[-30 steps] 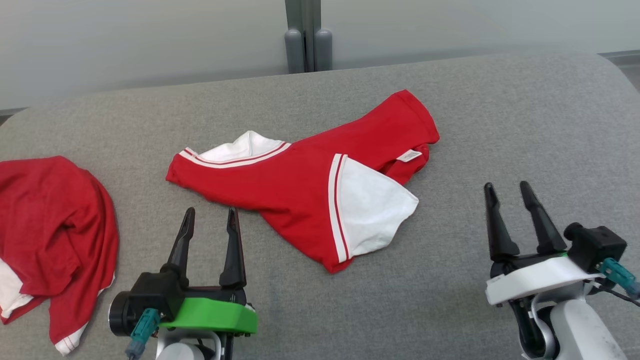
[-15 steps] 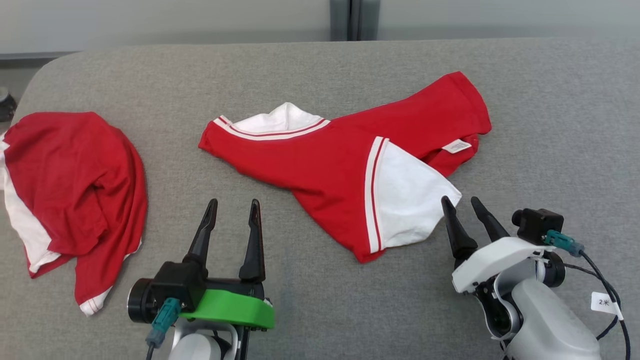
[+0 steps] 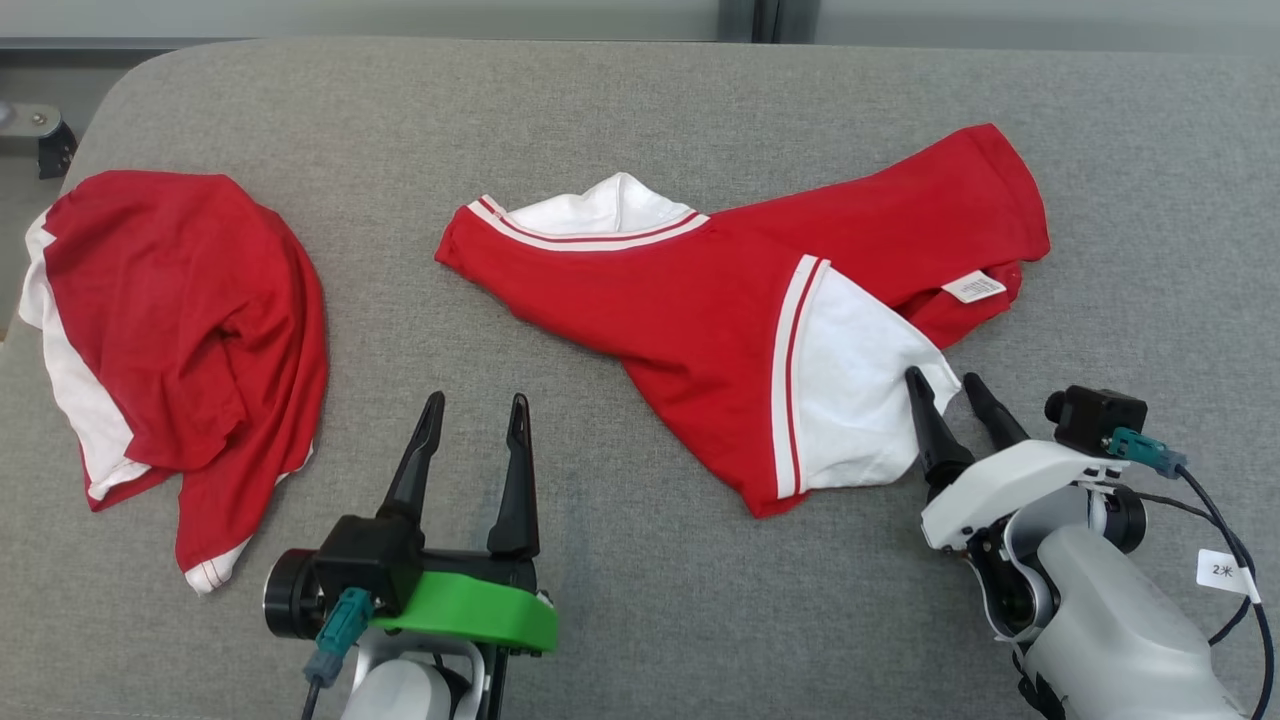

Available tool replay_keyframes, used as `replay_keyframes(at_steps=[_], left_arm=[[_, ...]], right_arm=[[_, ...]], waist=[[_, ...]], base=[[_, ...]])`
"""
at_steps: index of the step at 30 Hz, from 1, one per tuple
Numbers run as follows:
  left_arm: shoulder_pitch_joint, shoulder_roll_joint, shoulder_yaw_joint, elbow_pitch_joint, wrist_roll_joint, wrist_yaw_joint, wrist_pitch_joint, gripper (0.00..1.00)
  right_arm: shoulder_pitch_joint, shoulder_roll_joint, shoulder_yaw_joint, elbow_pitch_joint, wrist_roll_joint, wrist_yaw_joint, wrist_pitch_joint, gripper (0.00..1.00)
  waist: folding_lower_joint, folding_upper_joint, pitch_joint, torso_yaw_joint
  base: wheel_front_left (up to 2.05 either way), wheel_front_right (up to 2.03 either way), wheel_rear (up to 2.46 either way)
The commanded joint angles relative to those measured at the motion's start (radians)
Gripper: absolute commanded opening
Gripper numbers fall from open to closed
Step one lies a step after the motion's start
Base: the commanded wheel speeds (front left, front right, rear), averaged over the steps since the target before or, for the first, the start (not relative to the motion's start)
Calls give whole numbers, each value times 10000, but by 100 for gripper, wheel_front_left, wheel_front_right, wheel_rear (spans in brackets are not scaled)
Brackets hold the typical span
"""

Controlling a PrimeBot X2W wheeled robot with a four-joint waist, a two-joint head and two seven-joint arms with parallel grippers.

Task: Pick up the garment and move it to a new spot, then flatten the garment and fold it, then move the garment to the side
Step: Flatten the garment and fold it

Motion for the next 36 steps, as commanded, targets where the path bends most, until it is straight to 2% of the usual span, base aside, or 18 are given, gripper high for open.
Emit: replay_keyframes(at_steps=[1,8,13,15,19,23,27,30,31,36], left_arm=[[-185,38,-16,32,-28,41,5,100],[-93,38,-18,162,-31,-6,6,100],[172,38,150,258,-91,-78,6,100],[278,38,208,281,-131,-109,6,100],[523,38,225,298,-224,-186,6,100],[672,38,259,174,-452,-157,6,100],[764,38,135,84,-569,-147,6,100],[759,38,81,56,-621,-83,6,100],[764,38,45,60,-644,-81,6,100],[861,38,109,54,-703,13,6,100]], right_arm=[[5,-11,129,54,110,3,30,0],[232,-186,481,-544,121,1,15,0],[707,-170,390,-1488,-26,1,12,0],[887,-125,651,-1991,-160,1,12,0],[914,-56,1384,-3024,-251,1,11,0],[395,272,2321,-3704,-195,3,88,0],[-357,623,3294,-3647,-304,1,366,0],[-918,887,4052,-3100,-396,1,629,0],[-1073,929,4273,-2854,-494,1,713,100],[-1550,1158,5349,-2030,-229,1,629,100]], waist=[[0,0,5,-16],[0,0,-250,-111],[0,0,-747,-177],[0,0,-985,-196],[0,0,-1459,-107],[0,0,-1726,153],[0,0,-1797,536],[0,0,-1784,857],[0,0,-1781,960],[0,0,-1785,1287]], base=[[0,0,0],[0,0,0],[0,0,0],[0,0,0],[0,0,0],[0,0,0],[0,0,0],[0,0,0],[0,0,0],[0,0,0]])
